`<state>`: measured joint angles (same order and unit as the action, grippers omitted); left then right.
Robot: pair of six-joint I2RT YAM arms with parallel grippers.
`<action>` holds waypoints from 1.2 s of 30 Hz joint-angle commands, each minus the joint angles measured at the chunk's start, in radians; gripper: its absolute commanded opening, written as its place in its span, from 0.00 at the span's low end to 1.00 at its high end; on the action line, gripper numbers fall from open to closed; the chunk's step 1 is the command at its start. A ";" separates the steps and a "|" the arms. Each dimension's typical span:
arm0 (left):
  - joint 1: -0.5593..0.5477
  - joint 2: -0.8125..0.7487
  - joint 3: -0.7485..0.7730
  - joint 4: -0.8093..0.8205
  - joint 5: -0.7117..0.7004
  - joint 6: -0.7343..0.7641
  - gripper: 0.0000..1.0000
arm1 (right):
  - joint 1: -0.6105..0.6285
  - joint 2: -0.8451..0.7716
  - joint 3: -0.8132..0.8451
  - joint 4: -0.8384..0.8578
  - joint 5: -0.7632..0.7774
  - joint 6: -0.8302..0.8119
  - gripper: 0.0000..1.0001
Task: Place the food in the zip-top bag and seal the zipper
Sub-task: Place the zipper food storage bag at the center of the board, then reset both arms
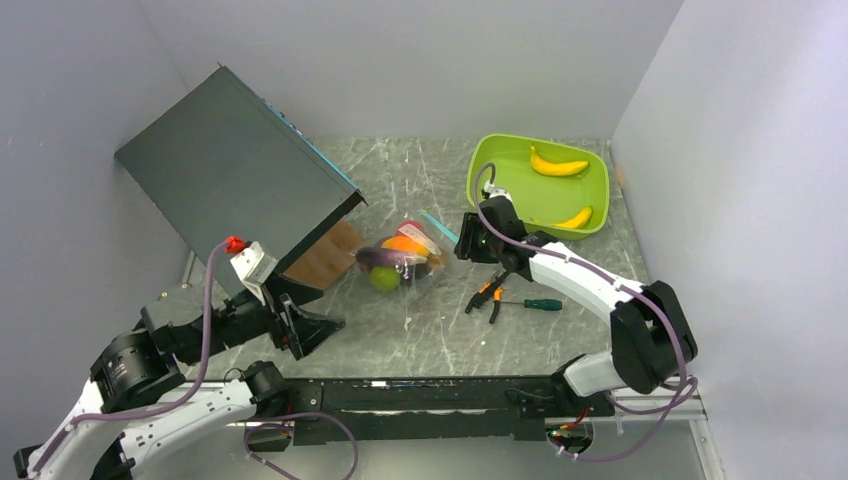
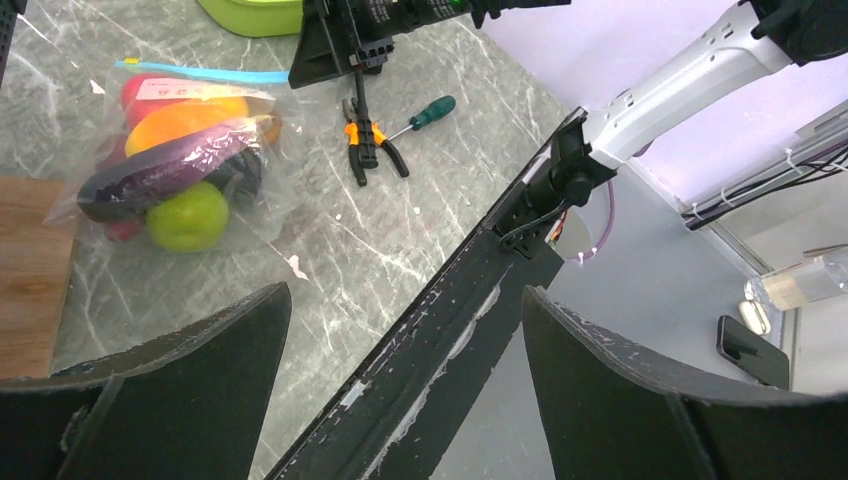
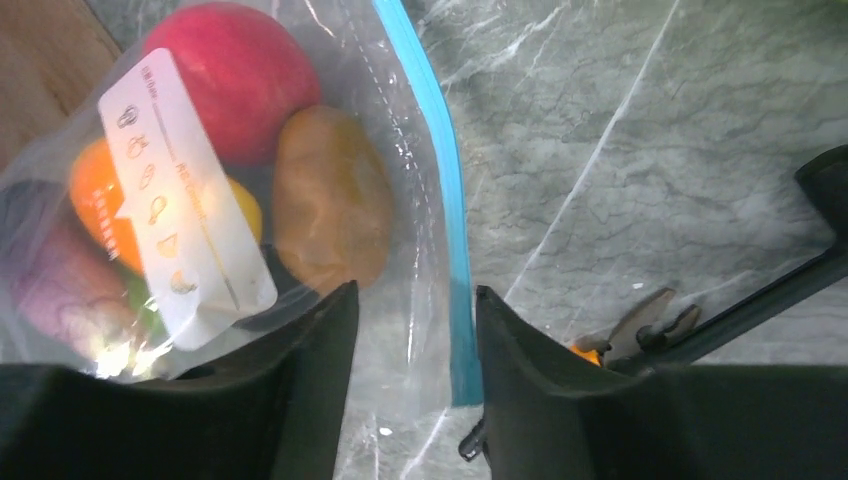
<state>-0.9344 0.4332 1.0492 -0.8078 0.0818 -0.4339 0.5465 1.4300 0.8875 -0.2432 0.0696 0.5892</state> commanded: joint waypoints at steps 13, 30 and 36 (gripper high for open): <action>0.003 0.007 0.082 0.118 -0.060 -0.011 1.00 | 0.080 -0.423 0.081 -0.119 0.038 -0.189 0.98; 0.003 0.066 0.238 0.410 -0.313 0.164 1.00 | 0.078 -0.850 0.186 -0.248 0.292 -0.284 1.00; 0.003 0.081 0.261 0.449 -0.330 0.223 1.00 | 0.077 -0.963 0.175 -0.187 0.325 -0.282 1.00</action>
<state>-0.9344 0.4992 1.2758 -0.4355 -0.2192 -0.2798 0.6243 0.5224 1.0412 -0.4706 0.3412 0.3248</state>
